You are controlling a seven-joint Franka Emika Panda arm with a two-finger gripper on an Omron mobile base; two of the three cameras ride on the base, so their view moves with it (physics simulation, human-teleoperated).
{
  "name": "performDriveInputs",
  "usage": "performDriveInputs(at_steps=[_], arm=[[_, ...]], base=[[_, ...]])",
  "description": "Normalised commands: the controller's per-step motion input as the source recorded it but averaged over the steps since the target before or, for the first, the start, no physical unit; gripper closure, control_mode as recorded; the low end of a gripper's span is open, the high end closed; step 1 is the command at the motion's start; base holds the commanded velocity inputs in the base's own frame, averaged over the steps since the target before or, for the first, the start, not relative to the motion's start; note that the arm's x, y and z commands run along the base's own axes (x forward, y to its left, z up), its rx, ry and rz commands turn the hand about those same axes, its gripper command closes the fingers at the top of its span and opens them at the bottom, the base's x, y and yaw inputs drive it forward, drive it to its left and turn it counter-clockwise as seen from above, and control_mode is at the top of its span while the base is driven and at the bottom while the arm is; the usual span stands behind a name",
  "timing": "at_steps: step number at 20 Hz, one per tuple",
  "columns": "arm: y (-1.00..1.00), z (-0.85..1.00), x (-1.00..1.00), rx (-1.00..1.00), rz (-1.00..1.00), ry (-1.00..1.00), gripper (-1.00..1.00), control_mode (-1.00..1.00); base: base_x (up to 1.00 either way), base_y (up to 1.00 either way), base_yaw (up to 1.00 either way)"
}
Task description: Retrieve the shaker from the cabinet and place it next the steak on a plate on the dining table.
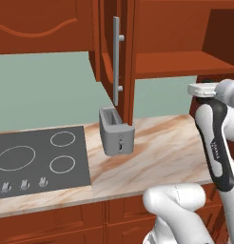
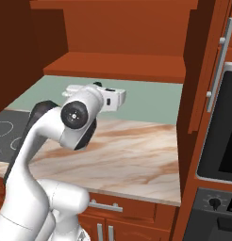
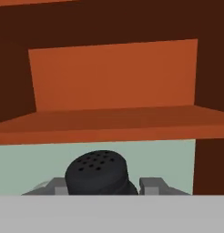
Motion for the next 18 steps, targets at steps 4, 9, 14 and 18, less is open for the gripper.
performDriveInputs(at_steps=[4,9,14,18], arm=[[0.00,0.00,-0.79,-0.02,0.06,-0.02,1.00,-1.00],[0.00,0.00,-0.63,-0.01,0.08,0.00,1.00,-1.00],[0.00,0.00,-0.24,-0.01,0.03,0.00,1.00,1.00],[0.00,0.00,0.00,0.00,0.00,0.00,1.00,1.00]], base=[[0.00,0.00,0.00],[0.00,0.00,0.00],[-0.40,0.00,0.07],[-0.65,0.04,0.16]])
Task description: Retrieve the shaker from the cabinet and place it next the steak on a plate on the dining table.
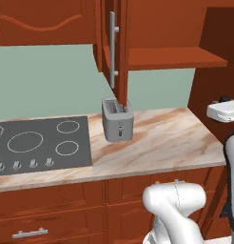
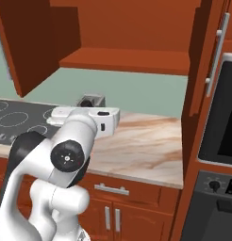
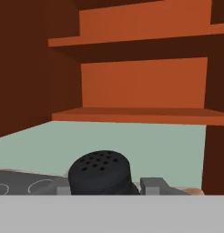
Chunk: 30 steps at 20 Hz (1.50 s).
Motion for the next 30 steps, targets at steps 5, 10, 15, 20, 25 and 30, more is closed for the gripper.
performDriveInputs(at_steps=[5,10,15,20,25,30], arm=[[0.00,0.00,0.00,0.00,0.00,0.00,1.00,1.00],[0.00,0.00,0.00,0.00,0.00,0.00,1.00,1.00],[0.00,0.00,0.00,0.00,0.00,0.00,1.00,1.00],[0.00,0.00,0.00,0.00,0.00,0.00,1.00,1.00],[0.00,0.00,0.00,0.00,0.00,0.00,1.00,1.00],[0.00,0.00,0.00,0.00,0.00,0.00,1.00,1.00]], base=[[-0.53,0.21,0.27],[-0.45,0.18,0.47],[-0.54,0.08,0.60],[-0.58,0.12,0.68],[-0.61,0.21,0.75],[-0.52,0.23,0.76]])
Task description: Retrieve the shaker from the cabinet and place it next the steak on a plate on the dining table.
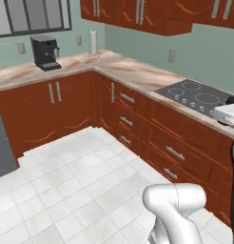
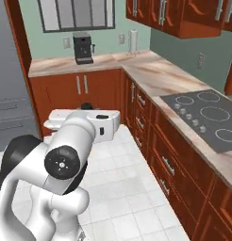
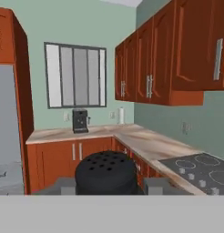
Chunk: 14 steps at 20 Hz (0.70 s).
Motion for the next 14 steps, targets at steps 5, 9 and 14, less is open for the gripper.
performDriveInputs(at_steps=[5,9,14], arm=[[0.00,0.00,0.00,0.00,0.00,0.00,1.00,1.00],[0.00,0.00,0.00,0.00,0.00,0.00,1.00,1.00],[0.00,0.00,0.00,0.00,0.00,0.00,1.00,1.00]], base=[[-0.51,0.24,0.75],[-0.50,0.25,0.76],[-0.47,0.28,0.74]])
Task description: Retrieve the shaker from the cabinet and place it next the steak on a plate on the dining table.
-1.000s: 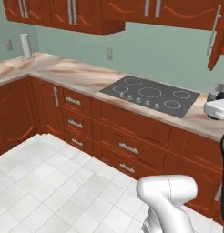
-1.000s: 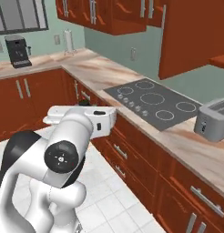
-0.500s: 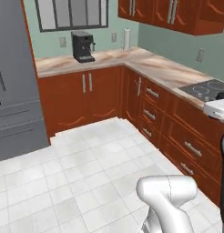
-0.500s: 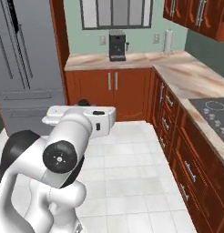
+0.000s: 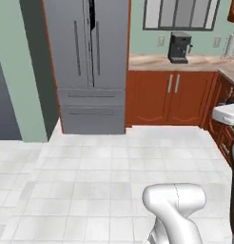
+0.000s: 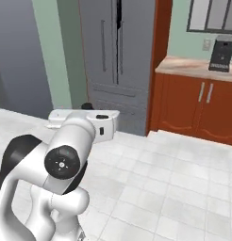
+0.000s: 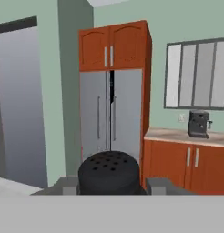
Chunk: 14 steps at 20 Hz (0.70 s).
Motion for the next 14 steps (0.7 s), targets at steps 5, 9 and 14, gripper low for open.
performDriveInputs(at_steps=[5,9,14], arm=[[0.00,0.00,0.00,0.00,0.00,0.00,1.00,1.00],[0.00,0.00,0.00,0.00,0.00,0.00,1.00,1.00],[0.00,0.00,0.00,0.00,0.00,0.00,1.00,1.00]], base=[[-0.45,0.28,0.73],[-0.36,0.30,0.69],[-0.27,0.32,0.66]])
